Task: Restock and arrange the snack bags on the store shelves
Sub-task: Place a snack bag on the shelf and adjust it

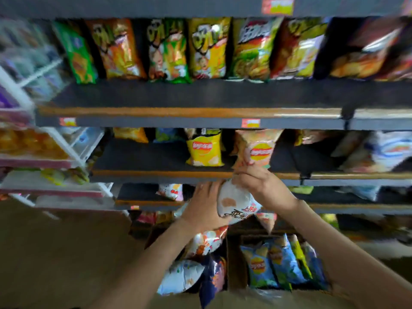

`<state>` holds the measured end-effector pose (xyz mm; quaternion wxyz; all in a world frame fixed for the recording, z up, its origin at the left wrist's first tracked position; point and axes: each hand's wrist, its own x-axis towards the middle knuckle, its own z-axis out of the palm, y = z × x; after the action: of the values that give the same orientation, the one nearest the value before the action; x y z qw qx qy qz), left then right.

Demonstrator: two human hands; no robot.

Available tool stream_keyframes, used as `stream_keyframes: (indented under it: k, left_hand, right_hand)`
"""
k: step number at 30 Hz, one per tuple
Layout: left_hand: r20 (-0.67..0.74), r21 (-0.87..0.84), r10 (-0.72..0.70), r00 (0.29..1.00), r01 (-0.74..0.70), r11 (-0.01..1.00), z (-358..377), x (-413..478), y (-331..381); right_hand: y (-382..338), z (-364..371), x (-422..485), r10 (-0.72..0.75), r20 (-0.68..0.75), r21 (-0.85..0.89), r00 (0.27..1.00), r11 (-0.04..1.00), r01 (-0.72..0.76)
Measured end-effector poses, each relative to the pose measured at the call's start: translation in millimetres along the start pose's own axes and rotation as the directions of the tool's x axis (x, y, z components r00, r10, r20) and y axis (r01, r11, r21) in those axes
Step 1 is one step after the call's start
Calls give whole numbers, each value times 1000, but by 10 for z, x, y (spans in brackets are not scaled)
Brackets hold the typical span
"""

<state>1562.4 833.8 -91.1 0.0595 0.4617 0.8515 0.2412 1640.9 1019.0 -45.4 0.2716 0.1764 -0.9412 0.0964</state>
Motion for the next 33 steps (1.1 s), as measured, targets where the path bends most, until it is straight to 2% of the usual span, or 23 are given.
stream_keyframes:
  k: [3, 5, 6, 8, 10, 11, 13, 17, 21, 24, 26, 29, 33]
  left_hand:
    - [-11, -210, -27, 1000, 24, 977, 115, 341, 606]
    - [-56, -318, -57, 997, 37, 947, 226, 561, 1084]
    - [-96, -362, -63, 993, 24, 932, 302, 662, 1333]
    - [-167, -463, -62, 984, -23, 886, 468, 842, 1884]
    - [-216, -569, -52, 975, -82, 819, 654, 1025, 2443]
    - [-227, -615, -50, 973, -103, 782, 759, 1127, 2718]
    - [-219, -699, -48, 974, -123, 704, 915, 1325, 3281]
    - [-221, -786, 17, 975, -189, 588, 1180, 1743, 4226]
    - [-226, -761, 62, 972, -216, 612, 1452, 2172, 4843]
    - [-198, -788, 161, 967, -255, 561, 1581, 2590, 5184]
    - [-212, -766, 262, 941, -327, 554, 1611, 2898, 5367]
    - [-306, -645, 360, 881, -470, 603, 1648, 3400, 5613]
    - [-395, -529, 356, 847, -527, 665, 1655, 4018, 5874]
  right_hand:
    - [220, -614, -439, 219, -67, -12, 974, 975, -220]
    - [349, -1007, -819, 400, -160, 11, 902, 915, -404]
    - [428, -1177, -1039, 502, -215, 56, 837, 863, -503]
    - [580, -1525, -1491, 710, -293, 243, 640, 703, -669]
    - [757, -1857, -1948, 849, -256, 428, 463, 529, -733]
    - [837, -2026, -2162, 882, -195, 477, 428, 467, -745]
    - [1019, -2322, -2566, 883, -105, 523, 457, 440, -730]
    - [1336, -2875, -3078, 829, -126, 573, 546, 510, -642]
    - [1771, -3236, -3278, 823, -244, 590, 514, 546, -594]
    - [2256, -3401, -3371, 760, -429, 435, 488, 647, -626]
    - [2638, -3524, -3455, 710, -510, 393, 486, 695, -602]
    - [3211, -3816, -3533, 636, -560, 346, 531, 762, -548]
    - [3815, -4294, -3611, 598, -463, 367, 654, 801, -473]
